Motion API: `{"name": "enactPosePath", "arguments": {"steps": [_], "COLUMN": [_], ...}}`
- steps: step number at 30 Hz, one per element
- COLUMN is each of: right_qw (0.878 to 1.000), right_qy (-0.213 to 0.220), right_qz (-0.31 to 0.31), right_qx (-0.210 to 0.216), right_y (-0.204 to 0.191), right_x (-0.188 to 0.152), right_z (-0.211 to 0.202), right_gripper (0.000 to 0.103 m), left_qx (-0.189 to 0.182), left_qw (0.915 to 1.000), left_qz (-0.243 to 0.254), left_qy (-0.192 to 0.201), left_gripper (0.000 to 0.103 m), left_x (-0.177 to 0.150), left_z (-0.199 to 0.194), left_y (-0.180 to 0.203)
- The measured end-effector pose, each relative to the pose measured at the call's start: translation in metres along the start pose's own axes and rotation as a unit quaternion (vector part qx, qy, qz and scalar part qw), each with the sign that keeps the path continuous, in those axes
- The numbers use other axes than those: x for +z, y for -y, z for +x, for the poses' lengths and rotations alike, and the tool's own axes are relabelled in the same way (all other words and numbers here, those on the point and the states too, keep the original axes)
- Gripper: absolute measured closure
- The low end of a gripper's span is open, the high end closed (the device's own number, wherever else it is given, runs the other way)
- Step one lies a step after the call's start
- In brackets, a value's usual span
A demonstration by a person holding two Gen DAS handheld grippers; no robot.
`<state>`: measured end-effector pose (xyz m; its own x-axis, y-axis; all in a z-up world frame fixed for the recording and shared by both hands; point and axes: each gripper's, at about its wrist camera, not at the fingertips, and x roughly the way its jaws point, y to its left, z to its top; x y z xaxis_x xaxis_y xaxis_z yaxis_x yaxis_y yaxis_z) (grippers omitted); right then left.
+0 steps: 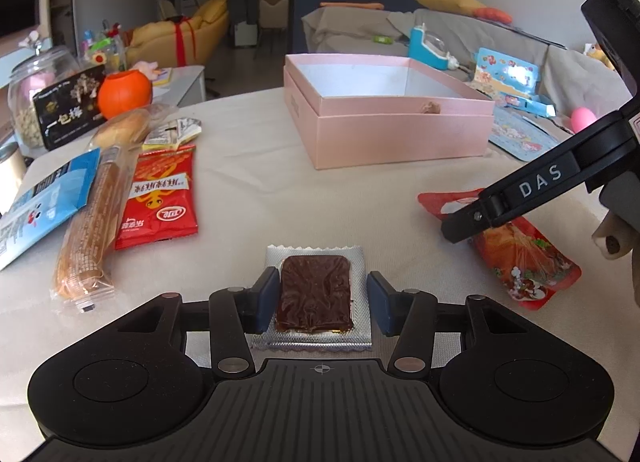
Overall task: Organize snacks
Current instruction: 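Lift the red duck packet over the pink box with the right gripper while the left holds the meat slice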
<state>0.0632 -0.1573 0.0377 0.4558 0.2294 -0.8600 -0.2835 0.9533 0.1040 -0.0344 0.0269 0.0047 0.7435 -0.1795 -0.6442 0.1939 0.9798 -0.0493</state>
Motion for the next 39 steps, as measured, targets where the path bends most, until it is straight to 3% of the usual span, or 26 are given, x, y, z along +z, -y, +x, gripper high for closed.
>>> {"name": "enactPosePath", "arguments": {"steps": [2, 9, 10, 11, 13, 18, 19, 22, 24, 29, 34, 39], "right_qw": [1.000, 1.000, 1.000, 0.999, 0.999, 0.997, 0.997, 0.998, 0.999, 0.995, 0.998, 0.998], "right_qy": [0.006, 0.008, 0.010, 0.016, 0.027, 0.047, 0.044, 0.040, 0.029, -0.019, -0.010, 0.010], "right_qz": [-0.004, -0.003, 0.002, 0.004, 0.006, -0.003, -0.001, 0.008, 0.017, 0.054, 0.014, -0.055], "right_qx": [0.009, 0.016, 0.019, 0.029, 0.041, 0.061, 0.064, 0.048, 0.037, 0.084, 0.054, -0.003], "right_y": [0.002, 0.026, 0.031, 0.035, 0.041, 0.051, 0.055, 0.064, 0.067, 0.065, 0.031, 0.004], "right_x": [0.003, 0.004, 0.005, 0.007, 0.012, 0.018, 0.017, 0.012, 0.007, 0.002, -0.004, -0.014], "right_z": [-0.008, -0.019, -0.023, -0.029, -0.043, -0.061, -0.060, -0.048, -0.036, -0.010, 0.000, 0.007], "right_gripper": [0.037, 0.045, 0.050, 0.071, 0.078, 0.082, 0.077, 0.030, 0.028, 0.027, 0.002, 0.000], "left_qx": [0.002, -0.011, -0.015, -0.020, -0.020, -0.018, -0.015, -0.008, -0.005, -0.009, -0.006, -0.012], "left_qw": [1.0000, 0.9999, 0.9998, 0.9997, 0.9997, 0.9998, 0.9999, 0.9999, 0.9999, 0.9996, 0.9995, 0.9992], "left_qz": [-0.005, -0.011, -0.014, -0.014, -0.007, -0.004, -0.007, -0.009, -0.008, -0.025, -0.029, -0.036], "left_qy": [0.001, 0.000, 0.003, 0.008, 0.013, 0.006, -0.001, -0.005, -0.005, 0.004, 0.013, 0.016], "left_gripper": [0.050, 0.051, 0.051, 0.051, 0.051, 0.052, 0.052, 0.050, 0.050, 0.050, 0.050, 0.050], "left_x": [0.000, -0.001, 0.000, 0.002, 0.007, 0.011, 0.010, 0.005, 0.005, 0.003, 0.001, 0.000], "left_z": [-0.001, -0.007, -0.007, -0.008, -0.008, -0.003, -0.001, 0.004, 0.004, 0.003, 0.003, 0.002], "left_y": [0.000, -0.003, -0.004, -0.004, -0.001, 0.003, 0.003, 0.004, 0.006, 0.003, 0.004, 0.002]}}
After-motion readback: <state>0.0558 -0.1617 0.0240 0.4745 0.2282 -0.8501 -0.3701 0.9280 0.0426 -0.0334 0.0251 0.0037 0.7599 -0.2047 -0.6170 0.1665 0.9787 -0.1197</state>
